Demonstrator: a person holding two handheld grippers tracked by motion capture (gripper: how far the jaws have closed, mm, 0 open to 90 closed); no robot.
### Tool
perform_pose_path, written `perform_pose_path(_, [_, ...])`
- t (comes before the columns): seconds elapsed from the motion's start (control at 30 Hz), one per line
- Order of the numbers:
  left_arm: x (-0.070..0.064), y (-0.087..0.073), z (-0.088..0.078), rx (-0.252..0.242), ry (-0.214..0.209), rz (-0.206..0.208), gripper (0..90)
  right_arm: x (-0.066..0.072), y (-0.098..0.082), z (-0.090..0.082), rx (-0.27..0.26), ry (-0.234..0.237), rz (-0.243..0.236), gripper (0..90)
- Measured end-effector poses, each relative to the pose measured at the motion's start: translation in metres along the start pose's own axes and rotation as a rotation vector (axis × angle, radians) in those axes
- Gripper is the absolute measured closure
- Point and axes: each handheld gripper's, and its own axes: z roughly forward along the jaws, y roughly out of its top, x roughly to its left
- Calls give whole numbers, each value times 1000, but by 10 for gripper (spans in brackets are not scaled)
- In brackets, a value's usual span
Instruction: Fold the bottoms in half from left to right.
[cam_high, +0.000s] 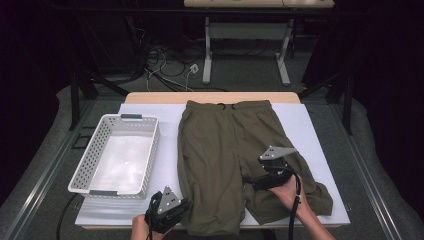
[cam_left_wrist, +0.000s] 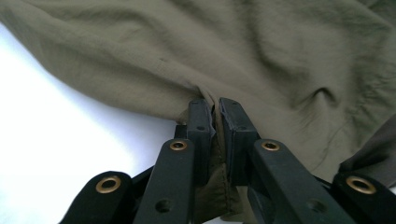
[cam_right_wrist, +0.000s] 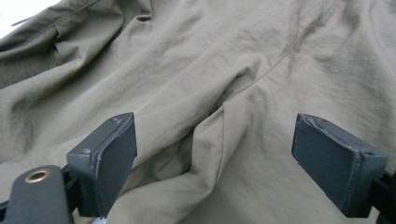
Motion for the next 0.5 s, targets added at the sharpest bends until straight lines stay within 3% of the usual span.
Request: perform_pose_path(0.5, [-19,26,14,-35,-65,82,835,12,31,22,-8,57,-15,125])
